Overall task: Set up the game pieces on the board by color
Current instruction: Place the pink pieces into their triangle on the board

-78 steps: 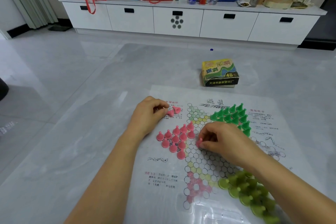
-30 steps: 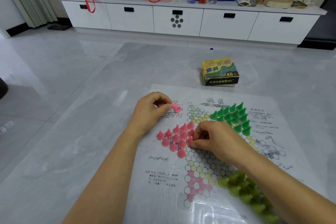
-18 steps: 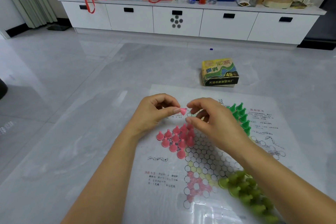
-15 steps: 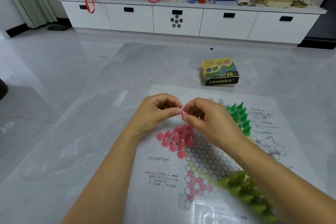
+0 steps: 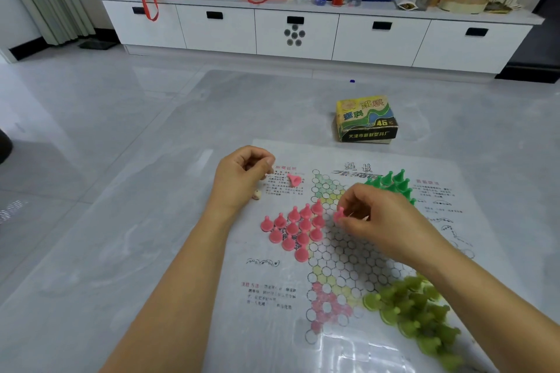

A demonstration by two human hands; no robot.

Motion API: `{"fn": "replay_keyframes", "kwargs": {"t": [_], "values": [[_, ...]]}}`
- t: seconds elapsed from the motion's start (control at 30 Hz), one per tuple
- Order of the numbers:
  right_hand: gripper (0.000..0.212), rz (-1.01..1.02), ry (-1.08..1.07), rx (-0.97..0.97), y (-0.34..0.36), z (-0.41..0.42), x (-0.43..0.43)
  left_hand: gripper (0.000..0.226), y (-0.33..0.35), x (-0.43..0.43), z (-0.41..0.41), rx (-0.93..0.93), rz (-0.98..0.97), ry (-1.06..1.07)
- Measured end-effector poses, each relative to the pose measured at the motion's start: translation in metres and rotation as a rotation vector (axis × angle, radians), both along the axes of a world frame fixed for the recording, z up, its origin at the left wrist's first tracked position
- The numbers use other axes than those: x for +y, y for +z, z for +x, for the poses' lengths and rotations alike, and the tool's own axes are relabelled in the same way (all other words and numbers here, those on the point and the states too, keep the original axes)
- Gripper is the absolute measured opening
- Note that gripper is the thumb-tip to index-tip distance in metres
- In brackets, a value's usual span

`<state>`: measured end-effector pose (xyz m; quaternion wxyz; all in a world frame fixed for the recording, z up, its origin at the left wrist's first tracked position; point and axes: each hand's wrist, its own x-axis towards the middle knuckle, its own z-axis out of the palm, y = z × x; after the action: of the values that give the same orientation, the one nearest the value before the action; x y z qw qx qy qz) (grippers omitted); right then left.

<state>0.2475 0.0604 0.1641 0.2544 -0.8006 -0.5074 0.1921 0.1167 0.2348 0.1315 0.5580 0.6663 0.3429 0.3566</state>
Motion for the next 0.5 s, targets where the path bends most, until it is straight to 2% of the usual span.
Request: {"fn": "replay_keyframes", "kwargs": {"t": [0.17, 0.37, 0.5], "values": [[0.008, -0.156, 0.084, -0.028, -0.005, -0.007, -0.003, 0.014, -0.006, 0.001, 0.001, 0.018, -0.021, -0.01], [0.013, -0.166, 0.091, 0.014, -0.009, -0.014, -0.001, 0.015, -0.008, 0.003, 0.001, 0.027, -0.008, 0.005], [0.015, -0.188, 0.08, 0.061, -0.007, -0.011, -0.003, 0.016, -0.011, 0.003, 0.003, 0.103, 0.085, -0.014]]}}
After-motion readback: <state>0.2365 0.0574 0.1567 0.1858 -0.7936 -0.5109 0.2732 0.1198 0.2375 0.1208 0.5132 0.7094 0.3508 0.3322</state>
